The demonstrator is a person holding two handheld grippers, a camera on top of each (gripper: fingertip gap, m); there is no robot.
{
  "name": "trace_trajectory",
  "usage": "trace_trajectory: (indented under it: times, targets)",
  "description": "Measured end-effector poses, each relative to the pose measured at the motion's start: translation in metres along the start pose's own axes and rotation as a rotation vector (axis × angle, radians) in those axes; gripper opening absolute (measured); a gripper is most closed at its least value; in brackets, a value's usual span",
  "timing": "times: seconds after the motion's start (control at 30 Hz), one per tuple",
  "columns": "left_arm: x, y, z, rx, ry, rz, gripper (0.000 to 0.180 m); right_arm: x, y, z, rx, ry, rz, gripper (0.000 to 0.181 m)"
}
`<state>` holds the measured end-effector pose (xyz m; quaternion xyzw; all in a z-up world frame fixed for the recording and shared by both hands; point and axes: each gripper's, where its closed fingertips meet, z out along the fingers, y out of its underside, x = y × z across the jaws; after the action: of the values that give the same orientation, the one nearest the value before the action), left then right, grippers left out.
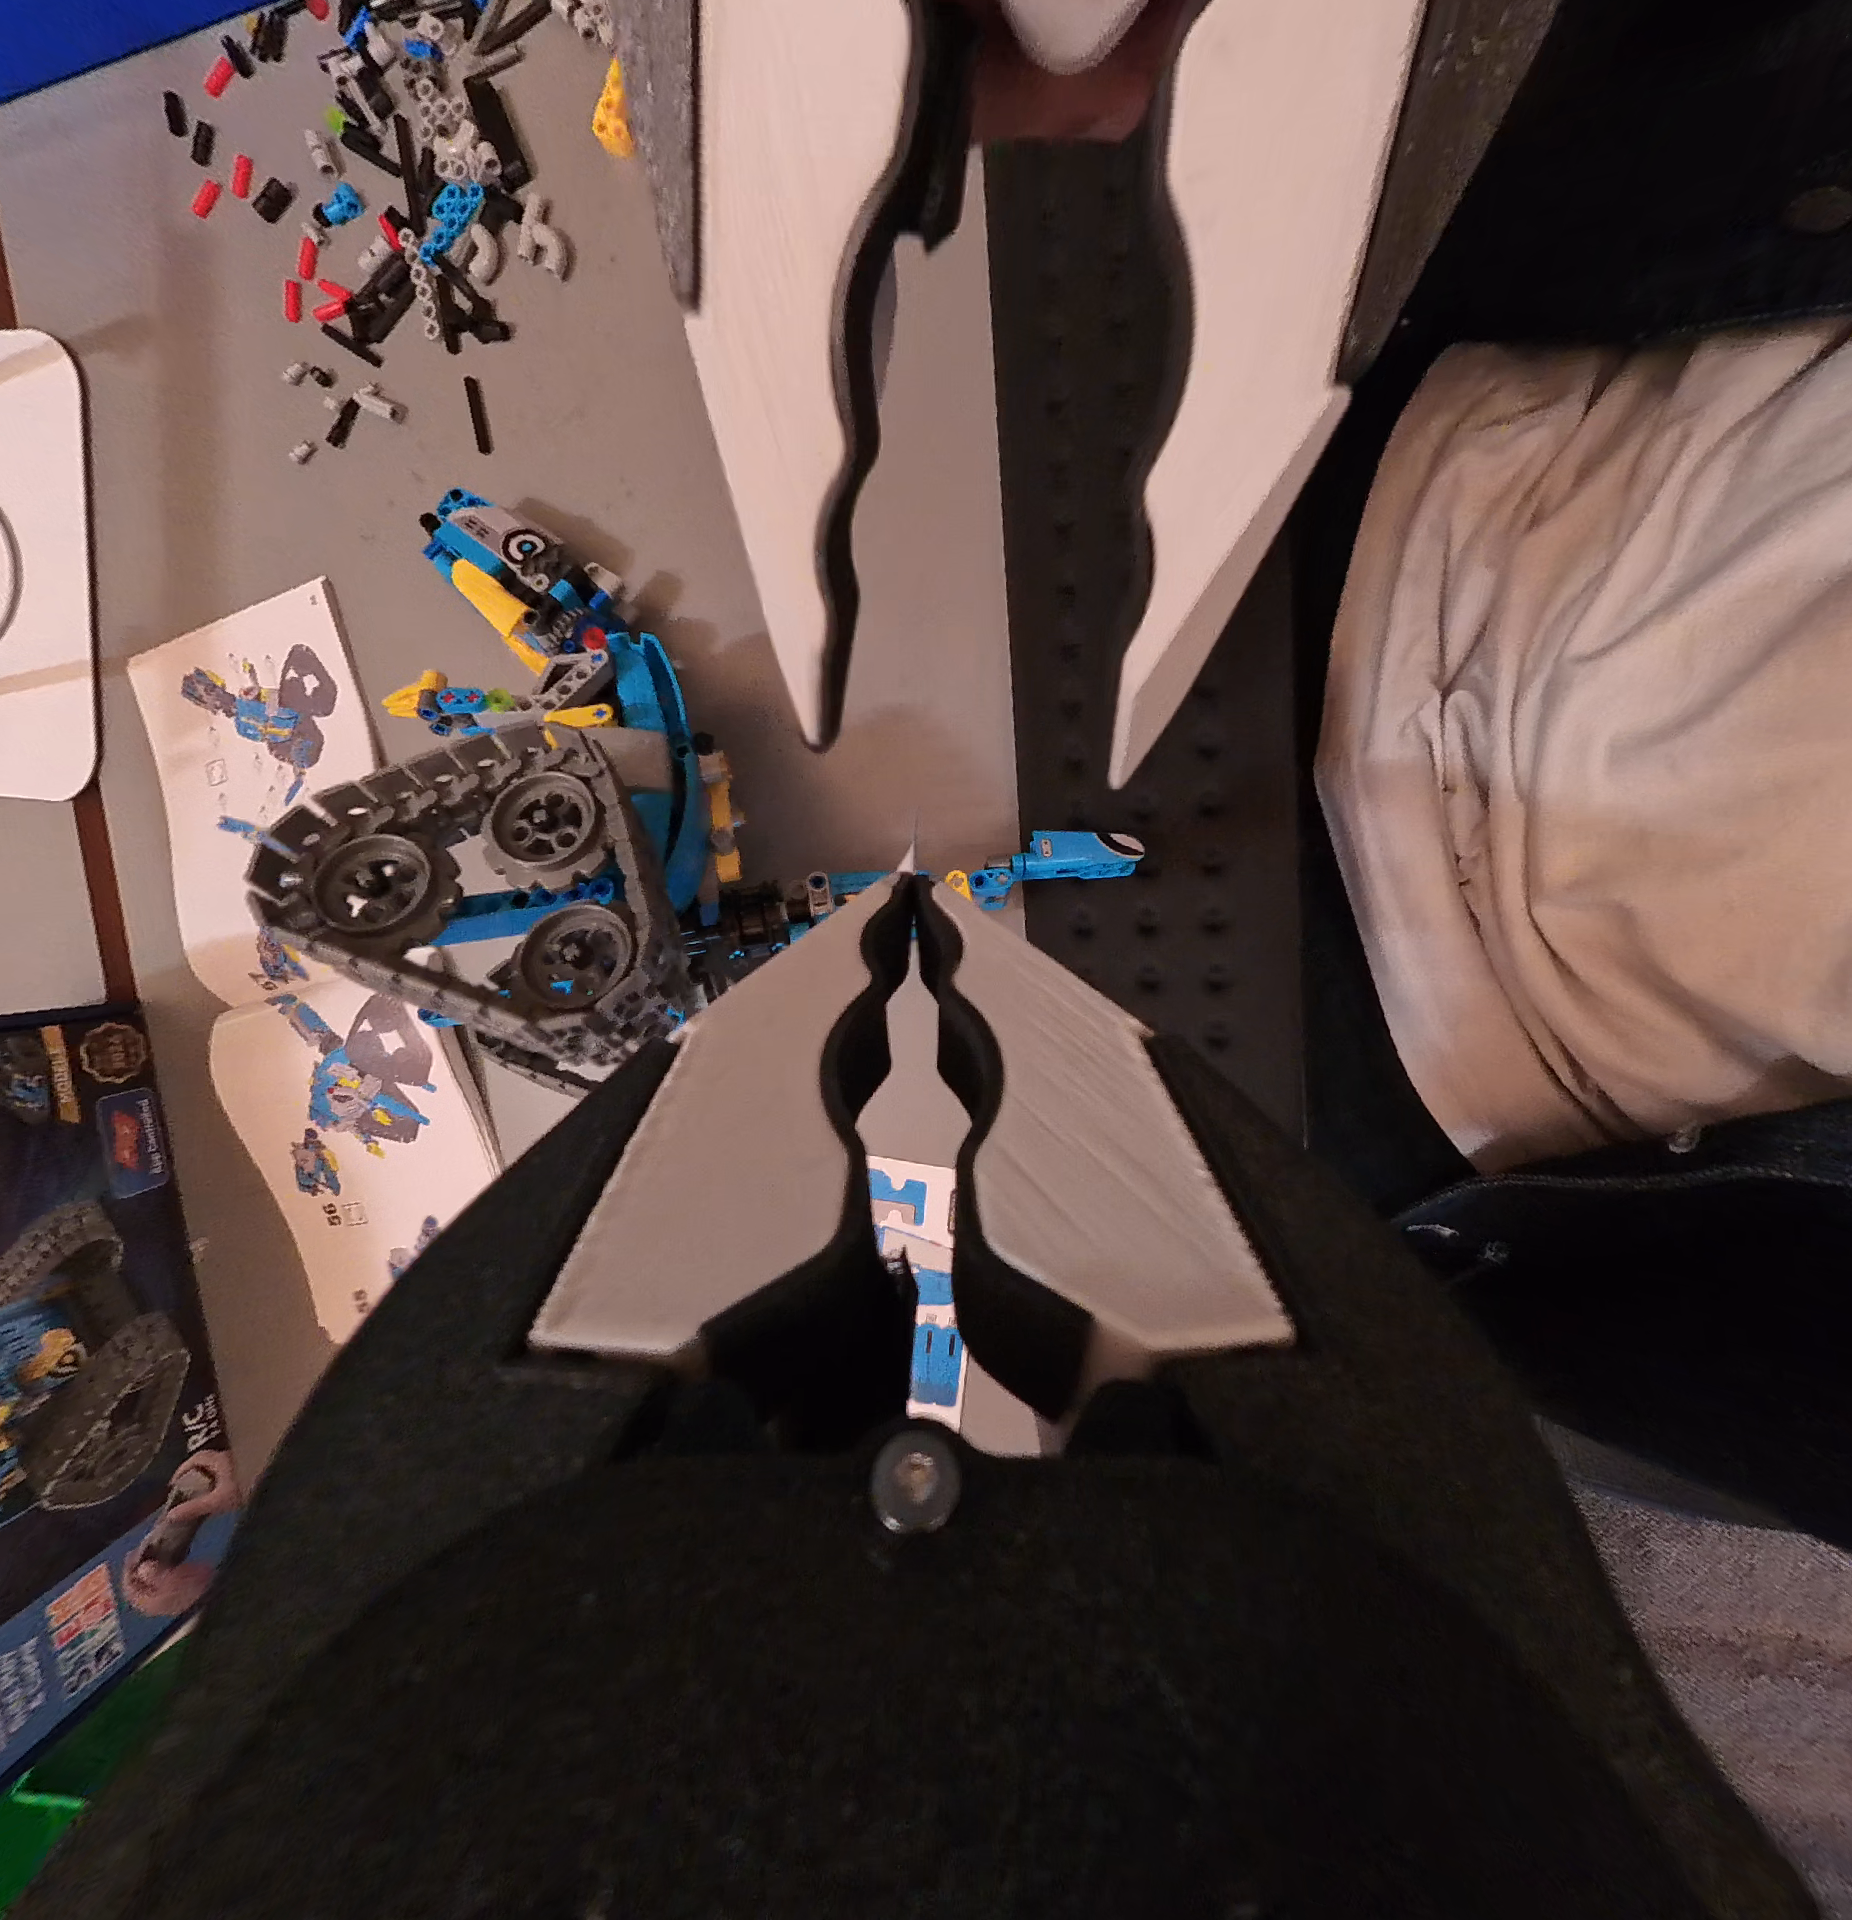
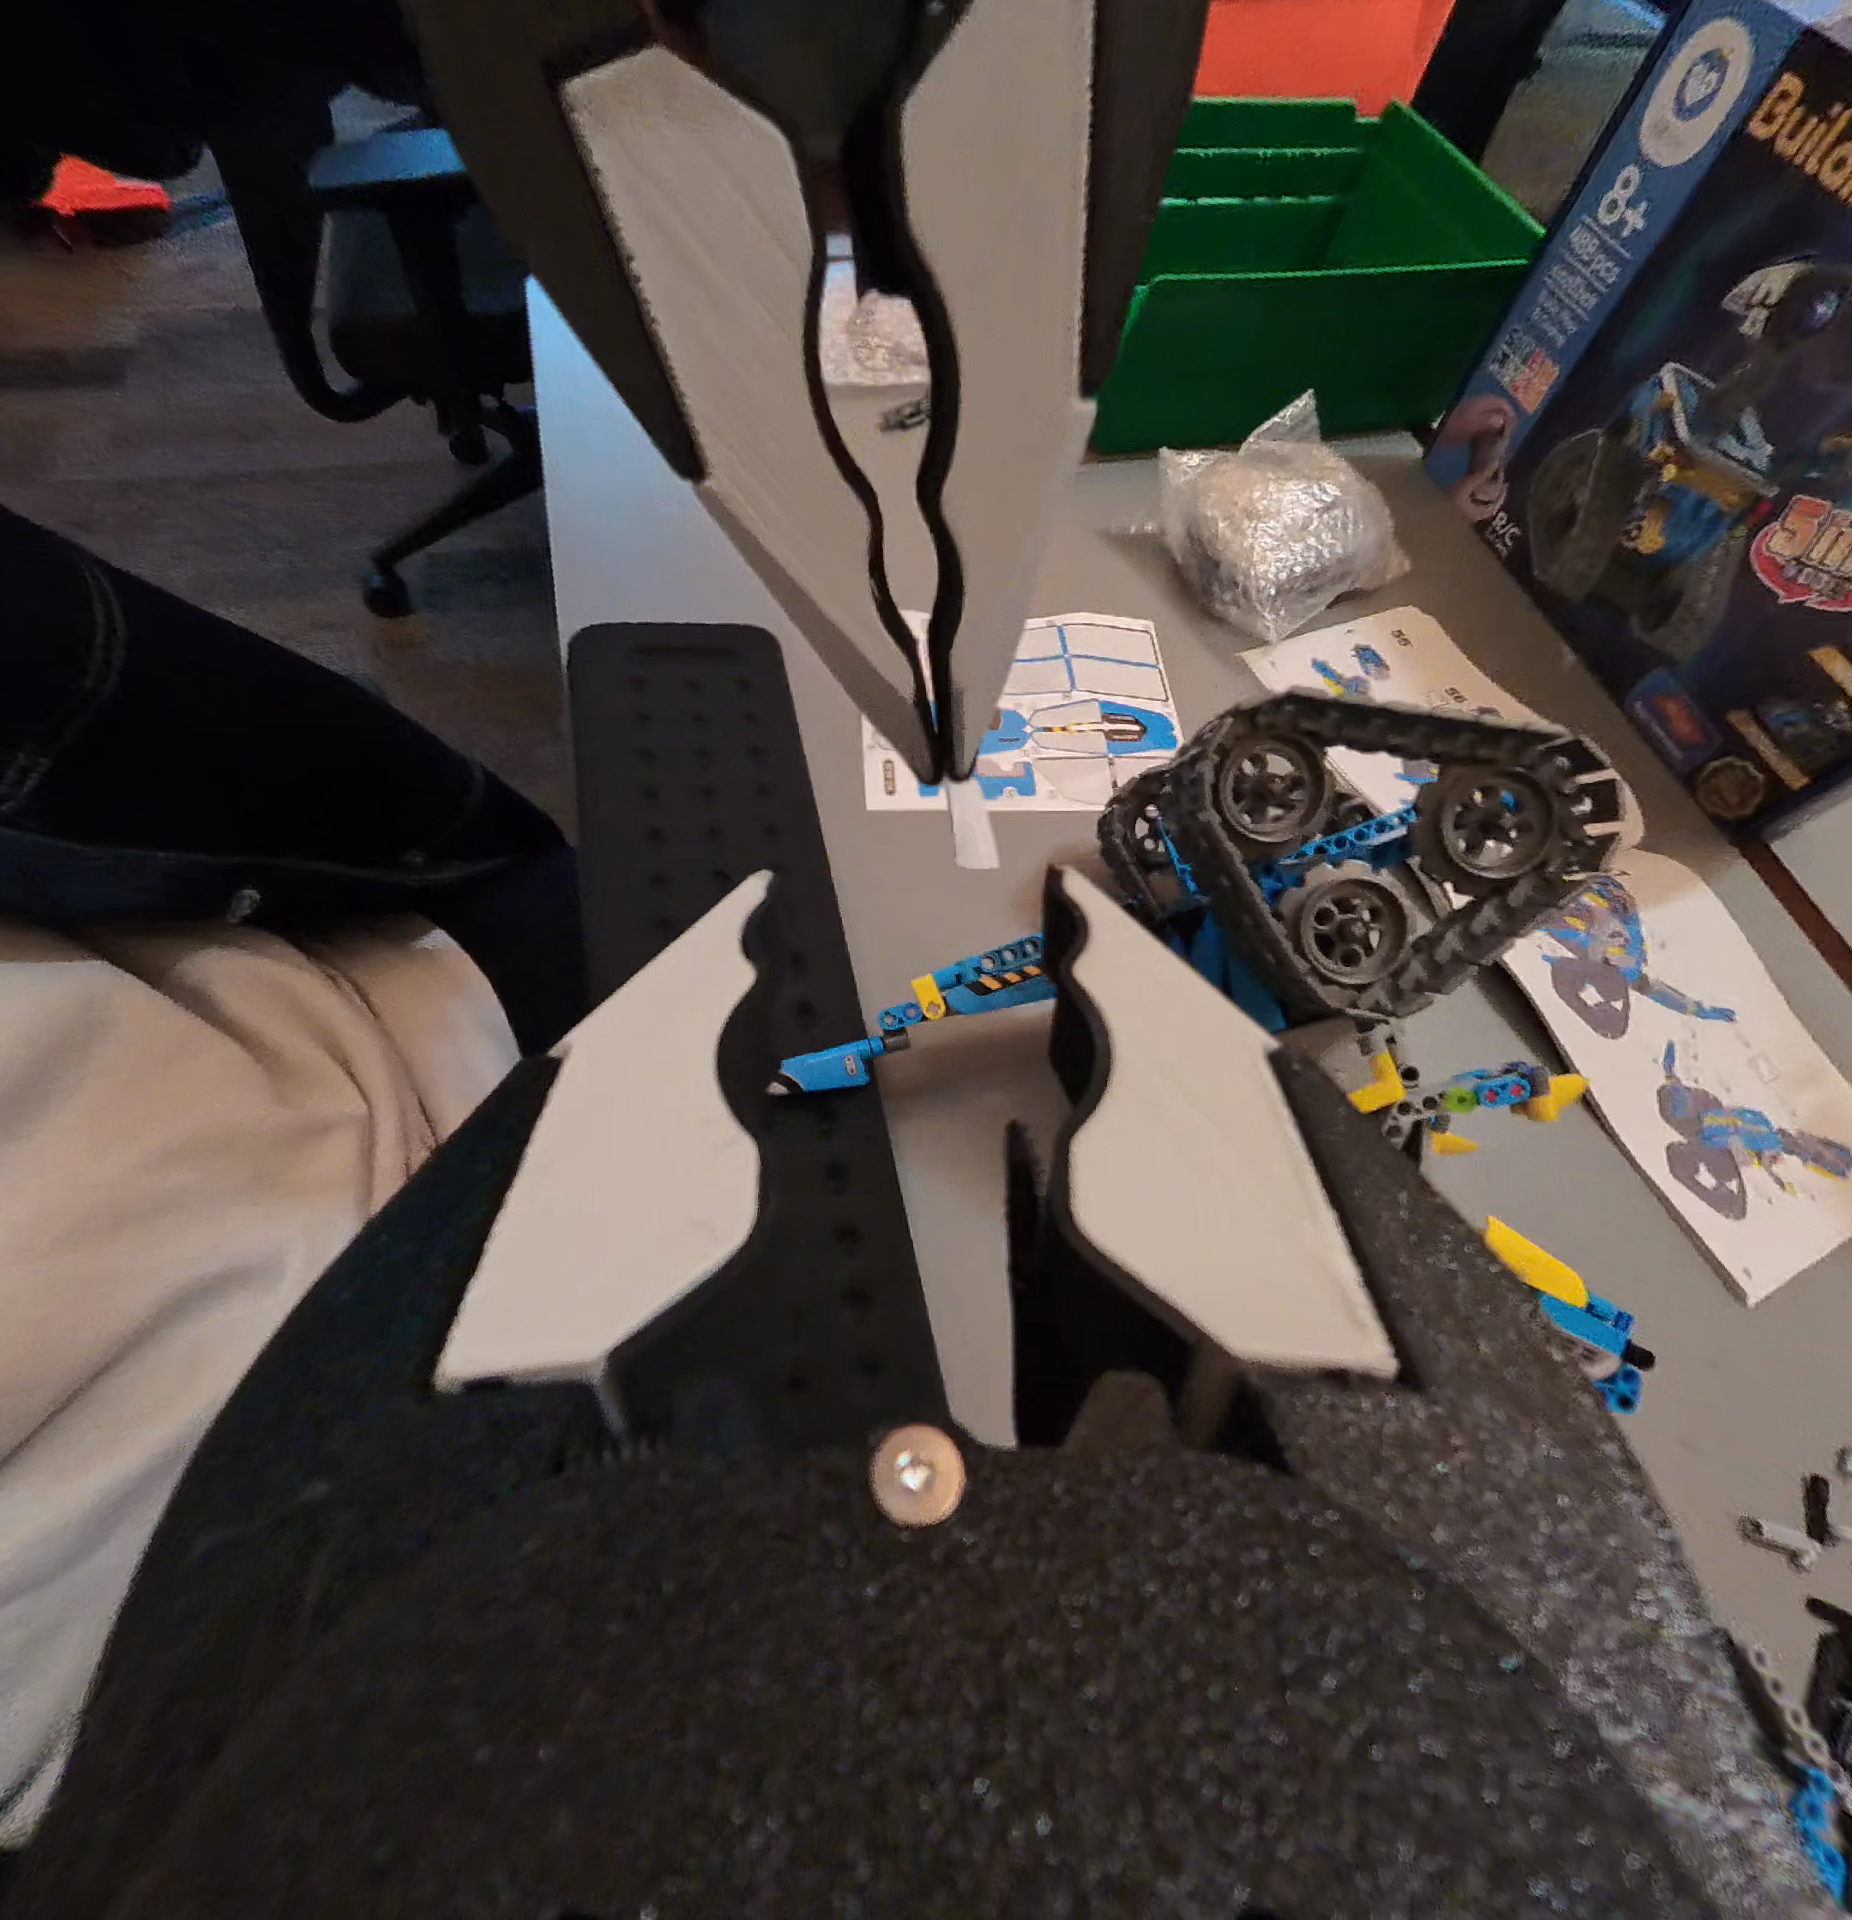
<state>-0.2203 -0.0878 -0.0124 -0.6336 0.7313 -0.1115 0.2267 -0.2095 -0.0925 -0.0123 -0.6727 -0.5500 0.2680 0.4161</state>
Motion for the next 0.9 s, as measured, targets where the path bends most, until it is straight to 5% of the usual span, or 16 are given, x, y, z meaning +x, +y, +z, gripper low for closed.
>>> trace_trajectory:
  times: [0.3, 0.5, 0.67, 0.9]
  targets:
    - [0.01, -0.005, 0.011, 0.01, 0.006, 0.006, 0.0, -0.007, 0.004, 0.008, -0.055, 0.011, -0.065, 0.0]
    - [0.007, -0.005, 0.014, 0.103, 0.009, -0.056, 0.0, 0.002, 0.008, 0.007, -0.027, 0.024, -0.052, 0.0]
    - [-0.005, 0.003, 0.013, 0.251, -0.054, -0.149, 0.031, 0.017, 0.017, -0.002, 0.031, 0.032, 0.006, 0.0]
    - [-0.001, 0.004, 0.018, 0.752, 0.043, -0.382, 0.032, 0.01, 0.01, -0.02, 0.384, -0.242, 0.275, 0.0]
